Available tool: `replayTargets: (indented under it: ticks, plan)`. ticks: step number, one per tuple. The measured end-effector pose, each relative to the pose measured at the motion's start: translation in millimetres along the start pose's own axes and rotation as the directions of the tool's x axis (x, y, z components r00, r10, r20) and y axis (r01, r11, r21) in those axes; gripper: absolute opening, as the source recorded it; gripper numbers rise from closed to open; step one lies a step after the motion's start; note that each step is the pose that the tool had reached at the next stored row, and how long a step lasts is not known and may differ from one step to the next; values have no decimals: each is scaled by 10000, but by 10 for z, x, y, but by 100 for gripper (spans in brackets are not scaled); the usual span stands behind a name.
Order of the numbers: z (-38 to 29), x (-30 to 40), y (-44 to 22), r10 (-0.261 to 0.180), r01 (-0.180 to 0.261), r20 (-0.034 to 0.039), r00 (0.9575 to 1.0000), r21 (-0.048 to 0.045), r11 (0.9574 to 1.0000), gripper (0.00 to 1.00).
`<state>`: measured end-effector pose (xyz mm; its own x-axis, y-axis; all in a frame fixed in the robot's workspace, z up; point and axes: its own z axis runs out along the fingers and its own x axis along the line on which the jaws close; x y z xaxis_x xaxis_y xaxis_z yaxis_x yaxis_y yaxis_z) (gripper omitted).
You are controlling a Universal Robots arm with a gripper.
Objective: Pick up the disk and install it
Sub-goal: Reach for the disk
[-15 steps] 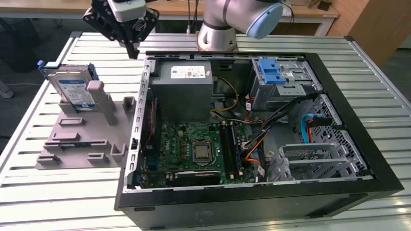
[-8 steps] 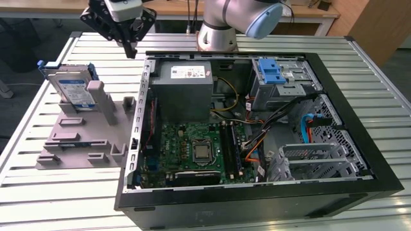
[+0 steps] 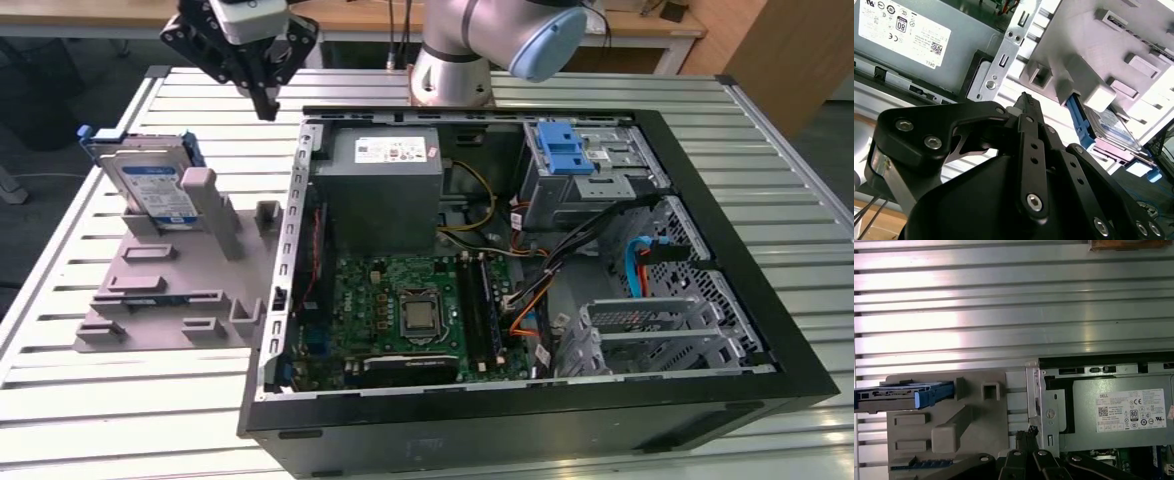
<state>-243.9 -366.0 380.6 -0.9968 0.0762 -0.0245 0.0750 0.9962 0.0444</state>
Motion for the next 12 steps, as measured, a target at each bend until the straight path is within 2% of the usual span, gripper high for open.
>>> replayTargets:
  ticks: [12]
  plan:
    - [10, 87, 29, 0, 0, 0, 10000, -1, 10000, 11]
